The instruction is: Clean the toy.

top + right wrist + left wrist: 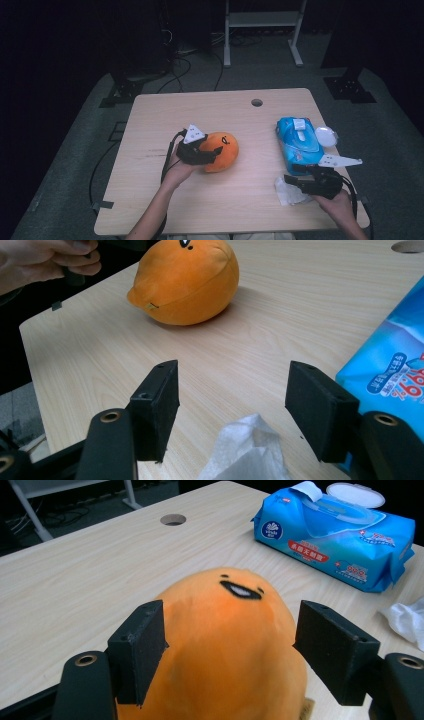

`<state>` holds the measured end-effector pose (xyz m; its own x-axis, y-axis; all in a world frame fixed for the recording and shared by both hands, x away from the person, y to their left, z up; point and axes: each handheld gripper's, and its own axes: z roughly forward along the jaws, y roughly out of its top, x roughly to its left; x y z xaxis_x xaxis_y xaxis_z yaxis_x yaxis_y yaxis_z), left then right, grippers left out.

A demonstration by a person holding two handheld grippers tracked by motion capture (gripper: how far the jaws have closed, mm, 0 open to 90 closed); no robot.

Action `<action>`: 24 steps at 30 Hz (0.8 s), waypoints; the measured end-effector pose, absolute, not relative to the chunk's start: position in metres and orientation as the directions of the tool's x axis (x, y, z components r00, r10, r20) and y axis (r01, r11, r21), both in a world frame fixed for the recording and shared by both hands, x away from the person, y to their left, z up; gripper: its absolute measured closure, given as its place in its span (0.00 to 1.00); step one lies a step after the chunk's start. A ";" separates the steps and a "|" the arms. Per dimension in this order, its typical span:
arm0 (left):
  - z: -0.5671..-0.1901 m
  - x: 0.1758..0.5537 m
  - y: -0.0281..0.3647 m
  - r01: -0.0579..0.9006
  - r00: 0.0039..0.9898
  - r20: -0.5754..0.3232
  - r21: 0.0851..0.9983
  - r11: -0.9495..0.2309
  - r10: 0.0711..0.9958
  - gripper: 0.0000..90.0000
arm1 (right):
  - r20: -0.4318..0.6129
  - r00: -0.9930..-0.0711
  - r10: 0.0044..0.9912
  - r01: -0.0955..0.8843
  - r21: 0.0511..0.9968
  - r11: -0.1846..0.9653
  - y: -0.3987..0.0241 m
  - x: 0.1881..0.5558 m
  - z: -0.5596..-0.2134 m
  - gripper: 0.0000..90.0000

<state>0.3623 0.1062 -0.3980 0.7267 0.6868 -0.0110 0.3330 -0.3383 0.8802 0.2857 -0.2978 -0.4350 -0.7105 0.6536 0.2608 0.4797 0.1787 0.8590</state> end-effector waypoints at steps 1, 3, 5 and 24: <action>-0.399 0.361 0.108 0.335 0.727 -0.012 0.879 -0.339 0.686 0.31 | 0.265 -0.710 0.653 0.482 0.858 0.176 -0.298 0.286 -0.436 0.41; -0.399 0.357 0.112 0.333 0.727 -0.010 0.880 -0.339 0.687 0.30 | 0.263 -0.709 0.654 0.486 0.854 0.184 -0.297 0.286 -0.438 0.41; -0.399 0.354 0.115 0.334 0.727 -0.014 0.881 -0.335 0.687 0.30 | 0.265 -0.710 0.653 0.491 0.851 0.188 -0.295 0.287 -0.439 0.41; -0.405 0.327 0.145 0.353 0.716 -0.023 0.874 -0.333 0.698 0.25 | 0.273 -0.698 0.662 0.503 0.845 0.183 -0.297 0.288 -0.441 0.39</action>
